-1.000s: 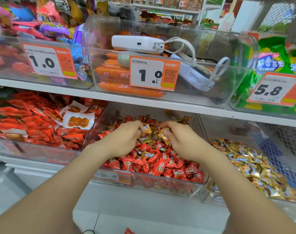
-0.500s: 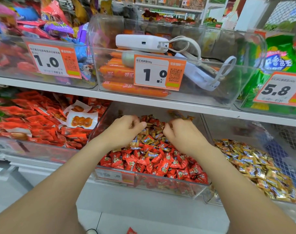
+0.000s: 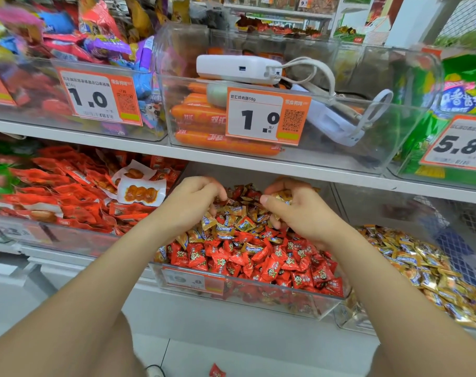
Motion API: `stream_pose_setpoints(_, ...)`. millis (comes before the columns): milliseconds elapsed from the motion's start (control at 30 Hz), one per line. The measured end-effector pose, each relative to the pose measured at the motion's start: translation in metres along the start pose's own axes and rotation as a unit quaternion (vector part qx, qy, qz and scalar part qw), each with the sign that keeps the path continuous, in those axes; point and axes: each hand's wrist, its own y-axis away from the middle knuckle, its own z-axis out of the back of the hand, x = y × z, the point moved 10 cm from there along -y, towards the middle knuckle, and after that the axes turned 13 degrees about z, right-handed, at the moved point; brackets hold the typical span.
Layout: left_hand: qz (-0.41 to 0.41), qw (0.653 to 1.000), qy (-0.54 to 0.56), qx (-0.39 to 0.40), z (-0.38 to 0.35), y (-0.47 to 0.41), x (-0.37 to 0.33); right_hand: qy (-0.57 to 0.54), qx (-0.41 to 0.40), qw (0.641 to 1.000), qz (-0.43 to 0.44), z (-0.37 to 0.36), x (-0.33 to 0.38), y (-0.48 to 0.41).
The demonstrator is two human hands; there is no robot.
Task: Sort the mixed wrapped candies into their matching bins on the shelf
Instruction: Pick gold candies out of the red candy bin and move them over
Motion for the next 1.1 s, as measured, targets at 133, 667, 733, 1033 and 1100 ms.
stream_pose_setpoints(133, -0.019, 1.000, -0.001, -0.001, 0.004, 0.004, -0.003, -0.062, -0.014, 0.997, -0.031, -0.002, -0.003, 0.003)
stream_pose_setpoints(667, -0.019, 0.891, -0.451, 0.057, -0.005, 0.042, 0.020, 0.255, 0.114, 0.954, 0.112, -0.032, 0.026, 0.002)
stream_pose_setpoints(733, -0.002, 0.882, -0.466, 0.063, -0.009, 0.037, 0.025, 0.277, 0.126, 0.941, 0.149, -0.047, 0.037, 0.003)
stream_pose_setpoints(1033, -0.007, 0.889, -0.447, 0.098, -0.026, 0.028, 0.035, 0.378, 0.178, 0.890, 0.183, -0.086, 0.044, 0.002)
stream_pose_setpoints(1100, -0.035, 0.909, -0.407, 0.087, -0.024, 0.028, 0.030, 0.342, 0.172, 0.910, 0.157, -0.079, 0.043, 0.000)
